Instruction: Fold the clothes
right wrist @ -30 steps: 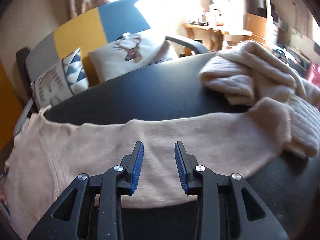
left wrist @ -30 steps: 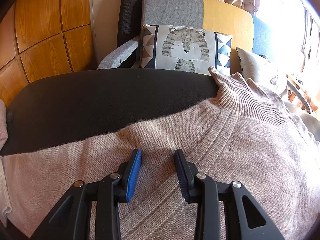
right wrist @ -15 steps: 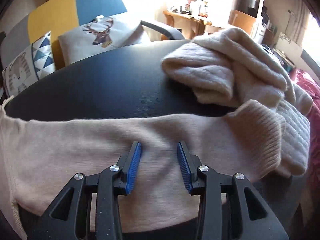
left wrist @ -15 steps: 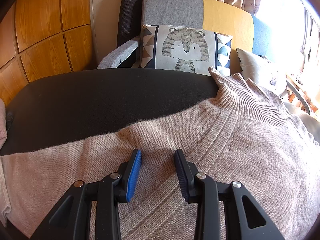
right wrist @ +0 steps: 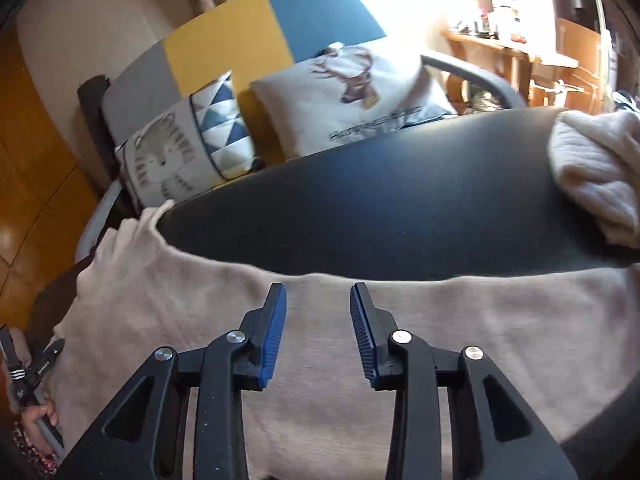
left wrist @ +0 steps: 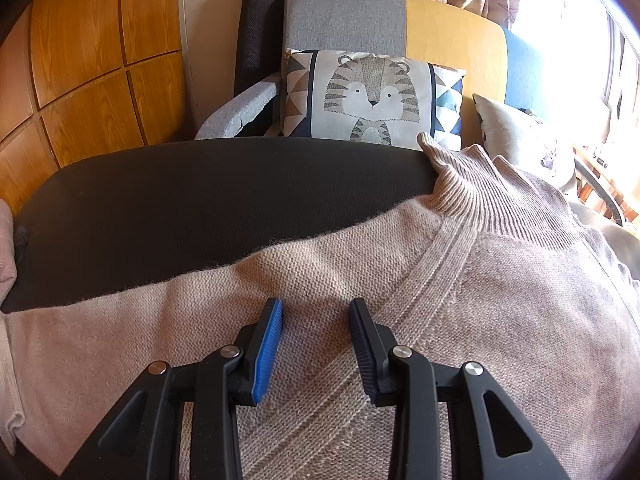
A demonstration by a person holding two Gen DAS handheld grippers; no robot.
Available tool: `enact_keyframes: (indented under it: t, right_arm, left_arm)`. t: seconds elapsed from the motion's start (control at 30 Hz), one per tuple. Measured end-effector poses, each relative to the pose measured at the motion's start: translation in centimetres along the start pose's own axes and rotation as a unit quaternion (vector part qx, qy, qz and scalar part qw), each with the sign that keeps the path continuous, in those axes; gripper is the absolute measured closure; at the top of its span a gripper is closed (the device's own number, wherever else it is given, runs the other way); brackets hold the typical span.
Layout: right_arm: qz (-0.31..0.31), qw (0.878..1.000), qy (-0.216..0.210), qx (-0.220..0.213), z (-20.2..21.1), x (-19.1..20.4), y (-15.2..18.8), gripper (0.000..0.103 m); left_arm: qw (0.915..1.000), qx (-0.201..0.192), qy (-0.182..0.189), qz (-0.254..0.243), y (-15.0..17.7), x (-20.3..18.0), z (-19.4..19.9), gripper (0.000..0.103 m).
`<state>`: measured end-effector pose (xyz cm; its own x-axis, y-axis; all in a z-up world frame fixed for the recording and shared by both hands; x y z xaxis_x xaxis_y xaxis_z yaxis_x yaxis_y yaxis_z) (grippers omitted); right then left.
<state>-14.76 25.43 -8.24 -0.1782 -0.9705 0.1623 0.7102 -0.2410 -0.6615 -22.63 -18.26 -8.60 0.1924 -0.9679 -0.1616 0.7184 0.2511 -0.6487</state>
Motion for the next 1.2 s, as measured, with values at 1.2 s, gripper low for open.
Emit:
enact_keyframes:
  t: [1.2]
  right_arm:
    - [0.158, 0.987, -0.025, 0.015, -3.3, 23.4, 5.6, 0.086]
  left_arm:
    - [0.9904, 0.039, 0.086, 0.1, -1.0, 8.5, 0.9, 0.072]
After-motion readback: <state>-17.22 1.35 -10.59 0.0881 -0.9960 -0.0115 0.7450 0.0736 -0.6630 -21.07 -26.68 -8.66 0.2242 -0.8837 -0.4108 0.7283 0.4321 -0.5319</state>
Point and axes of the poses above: each gripper's, at about its wrist camera, not at the fingertips, and z roughly against the way its jaws point, x to its left, y to its underside, the point moved 7 cm from there along -z, roughly the way its jaws point, and after that the axes turned 12 degrees about z, right-handed, at the moved point
